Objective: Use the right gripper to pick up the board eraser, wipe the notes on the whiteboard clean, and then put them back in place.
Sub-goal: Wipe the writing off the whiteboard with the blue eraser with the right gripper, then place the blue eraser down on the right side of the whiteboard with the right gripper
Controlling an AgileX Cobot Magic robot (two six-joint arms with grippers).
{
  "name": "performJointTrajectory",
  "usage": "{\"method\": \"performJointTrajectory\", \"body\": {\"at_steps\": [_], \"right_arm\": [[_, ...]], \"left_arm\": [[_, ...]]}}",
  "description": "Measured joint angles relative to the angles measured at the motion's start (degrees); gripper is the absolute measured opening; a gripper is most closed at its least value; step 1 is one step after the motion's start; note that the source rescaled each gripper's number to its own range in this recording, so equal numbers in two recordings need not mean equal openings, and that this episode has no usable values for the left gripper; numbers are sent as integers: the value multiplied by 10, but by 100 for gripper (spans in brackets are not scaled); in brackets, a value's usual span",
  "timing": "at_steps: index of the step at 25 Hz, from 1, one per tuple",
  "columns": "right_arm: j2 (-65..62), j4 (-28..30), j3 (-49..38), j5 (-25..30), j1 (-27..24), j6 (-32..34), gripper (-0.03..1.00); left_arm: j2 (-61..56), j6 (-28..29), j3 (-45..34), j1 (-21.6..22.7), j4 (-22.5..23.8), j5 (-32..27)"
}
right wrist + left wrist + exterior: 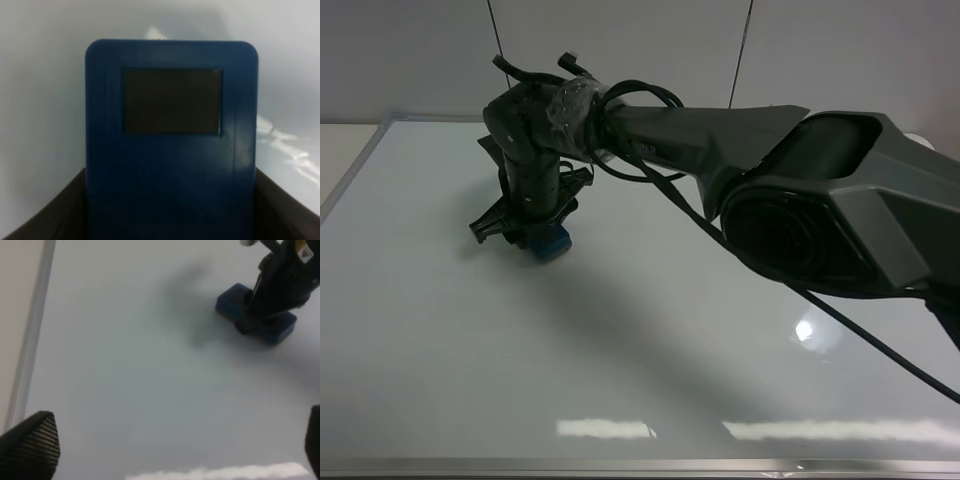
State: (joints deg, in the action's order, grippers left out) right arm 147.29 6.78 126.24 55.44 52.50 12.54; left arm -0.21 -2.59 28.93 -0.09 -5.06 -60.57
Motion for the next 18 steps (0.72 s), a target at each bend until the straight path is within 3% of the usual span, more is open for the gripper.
{"method": "performJointTrajectory", "body": {"at_steps": [5,18], "right_arm": [[-14,3,-7,34,-13,5,0],[-105,0,-11,109,-102,-4,0]], "left_arm": [[0,0,0,0,0,0],[0,0,0,0,0,0]]}}
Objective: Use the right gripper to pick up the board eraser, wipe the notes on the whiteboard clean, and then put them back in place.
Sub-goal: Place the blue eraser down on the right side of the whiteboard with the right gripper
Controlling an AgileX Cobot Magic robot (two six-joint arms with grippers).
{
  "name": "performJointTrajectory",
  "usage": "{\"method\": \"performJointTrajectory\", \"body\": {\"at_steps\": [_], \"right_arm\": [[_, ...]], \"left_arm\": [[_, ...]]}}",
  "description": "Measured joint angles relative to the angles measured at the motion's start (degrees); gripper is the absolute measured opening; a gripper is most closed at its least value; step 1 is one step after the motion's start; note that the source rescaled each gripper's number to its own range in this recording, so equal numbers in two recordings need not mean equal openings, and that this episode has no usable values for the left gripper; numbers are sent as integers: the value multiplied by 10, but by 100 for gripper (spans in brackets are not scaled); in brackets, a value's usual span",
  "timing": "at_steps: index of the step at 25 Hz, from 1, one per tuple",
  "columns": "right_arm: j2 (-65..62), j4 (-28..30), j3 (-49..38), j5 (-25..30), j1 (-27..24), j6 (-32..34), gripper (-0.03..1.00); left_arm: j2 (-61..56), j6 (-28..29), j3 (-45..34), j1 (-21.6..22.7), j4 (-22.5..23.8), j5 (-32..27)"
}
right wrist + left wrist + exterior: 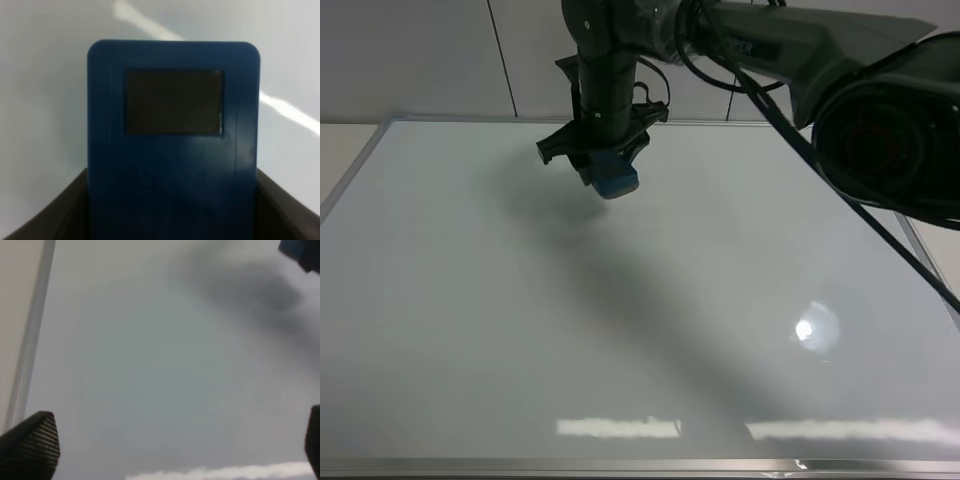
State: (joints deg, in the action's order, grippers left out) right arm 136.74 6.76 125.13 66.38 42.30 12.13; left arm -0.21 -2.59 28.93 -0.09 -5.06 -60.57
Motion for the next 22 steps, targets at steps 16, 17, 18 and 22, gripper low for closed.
{"method": "performJointTrajectory", "body": {"at_steps": [16,17,18,22], "right_arm": [[-204,-7,-195,3,-57,-28,0],[-228,-2,-228,-13,-59,-26,0],[-253,1,-269,-30,-61,-22,0],[-356,9,-435,-100,-76,2,0]], "left_arm": [[0,0,0,0,0,0],[0,0,0,0,0,0],[0,0,0,0,0,0],[0,0,0,0,0,0]]}}
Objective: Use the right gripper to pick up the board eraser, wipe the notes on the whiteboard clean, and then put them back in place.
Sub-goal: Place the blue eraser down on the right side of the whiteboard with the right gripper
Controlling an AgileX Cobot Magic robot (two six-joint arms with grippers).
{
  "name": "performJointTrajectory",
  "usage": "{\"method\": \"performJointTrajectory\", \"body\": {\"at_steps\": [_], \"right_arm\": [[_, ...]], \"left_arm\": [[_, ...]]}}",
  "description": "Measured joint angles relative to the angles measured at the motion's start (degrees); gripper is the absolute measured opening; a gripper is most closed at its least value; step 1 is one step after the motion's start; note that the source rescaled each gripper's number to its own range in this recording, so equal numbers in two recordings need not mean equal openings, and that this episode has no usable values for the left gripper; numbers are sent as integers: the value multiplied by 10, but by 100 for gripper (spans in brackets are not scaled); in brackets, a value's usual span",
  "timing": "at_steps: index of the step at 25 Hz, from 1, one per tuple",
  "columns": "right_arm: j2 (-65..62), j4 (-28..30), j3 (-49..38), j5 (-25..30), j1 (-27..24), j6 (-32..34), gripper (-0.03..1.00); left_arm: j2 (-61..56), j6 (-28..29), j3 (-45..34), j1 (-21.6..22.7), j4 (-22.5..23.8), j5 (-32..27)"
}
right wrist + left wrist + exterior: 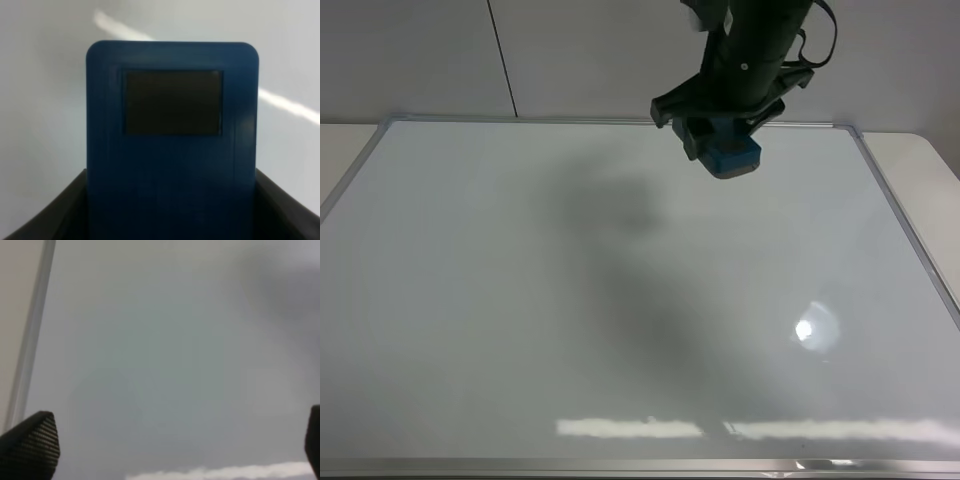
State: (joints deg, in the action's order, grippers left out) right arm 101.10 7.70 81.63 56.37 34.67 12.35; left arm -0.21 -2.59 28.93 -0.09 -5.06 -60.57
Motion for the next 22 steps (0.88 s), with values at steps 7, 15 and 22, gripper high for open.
{"method": "performJointTrajectory", "body": {"at_steps": [7,15,22], "right_arm": [[-177,4,-271,-79,-40,46,0],[-345,37,-429,-80,-132,47,0],[-375,106,-459,-63,-176,47,0]], "left_arm": [[0,0,0,0,0,0],[0,0,0,0,0,0],[0,0,0,0,0,0]]}}
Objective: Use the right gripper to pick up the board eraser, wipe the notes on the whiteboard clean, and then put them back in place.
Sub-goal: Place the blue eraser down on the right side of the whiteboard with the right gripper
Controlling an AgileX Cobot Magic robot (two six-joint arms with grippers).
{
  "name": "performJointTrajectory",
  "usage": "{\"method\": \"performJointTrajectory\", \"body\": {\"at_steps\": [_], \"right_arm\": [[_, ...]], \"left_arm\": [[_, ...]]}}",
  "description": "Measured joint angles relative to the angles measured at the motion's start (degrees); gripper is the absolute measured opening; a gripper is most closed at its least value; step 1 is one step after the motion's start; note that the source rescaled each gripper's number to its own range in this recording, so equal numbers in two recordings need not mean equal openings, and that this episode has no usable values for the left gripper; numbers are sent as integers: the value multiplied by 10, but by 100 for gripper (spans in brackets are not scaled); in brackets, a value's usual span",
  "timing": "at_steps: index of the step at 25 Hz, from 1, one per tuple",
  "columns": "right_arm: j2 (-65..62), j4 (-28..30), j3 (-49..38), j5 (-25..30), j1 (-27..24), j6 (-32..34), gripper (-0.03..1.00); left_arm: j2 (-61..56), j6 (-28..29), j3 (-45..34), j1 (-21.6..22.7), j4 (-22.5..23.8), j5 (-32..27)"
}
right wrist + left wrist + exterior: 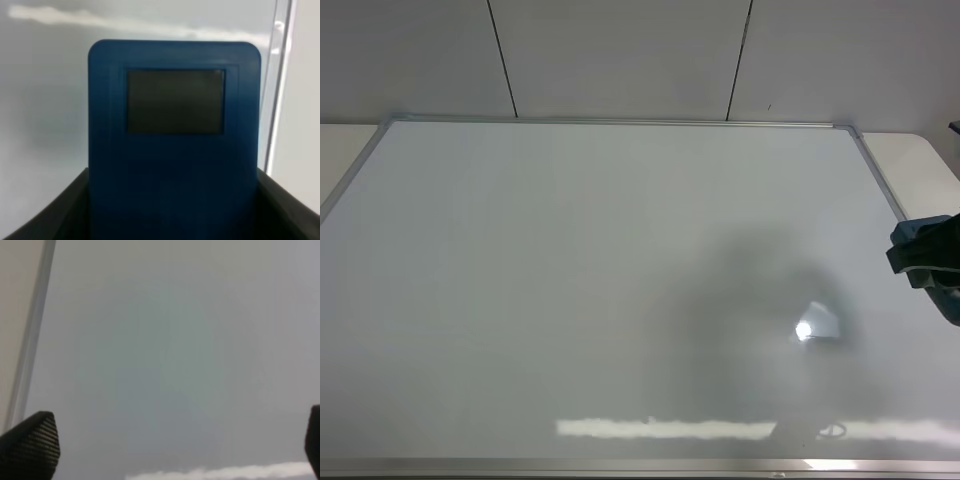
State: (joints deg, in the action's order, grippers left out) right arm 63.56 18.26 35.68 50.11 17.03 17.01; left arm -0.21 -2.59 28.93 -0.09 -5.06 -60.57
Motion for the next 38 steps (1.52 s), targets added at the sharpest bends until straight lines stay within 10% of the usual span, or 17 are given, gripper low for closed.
{"method": "performJointTrajectory", "body": {"at_steps": [14,28,38], "right_arm": [[153,49,0,-134,-2,1,0],[189,43,-68,-273,-123,0,0],[189,52,-72,-292,-132,0,0]], "left_arm": [[0,0,0,0,0,0],[0,0,0,0,0,0],[0,0,0,0,0,0]]}}
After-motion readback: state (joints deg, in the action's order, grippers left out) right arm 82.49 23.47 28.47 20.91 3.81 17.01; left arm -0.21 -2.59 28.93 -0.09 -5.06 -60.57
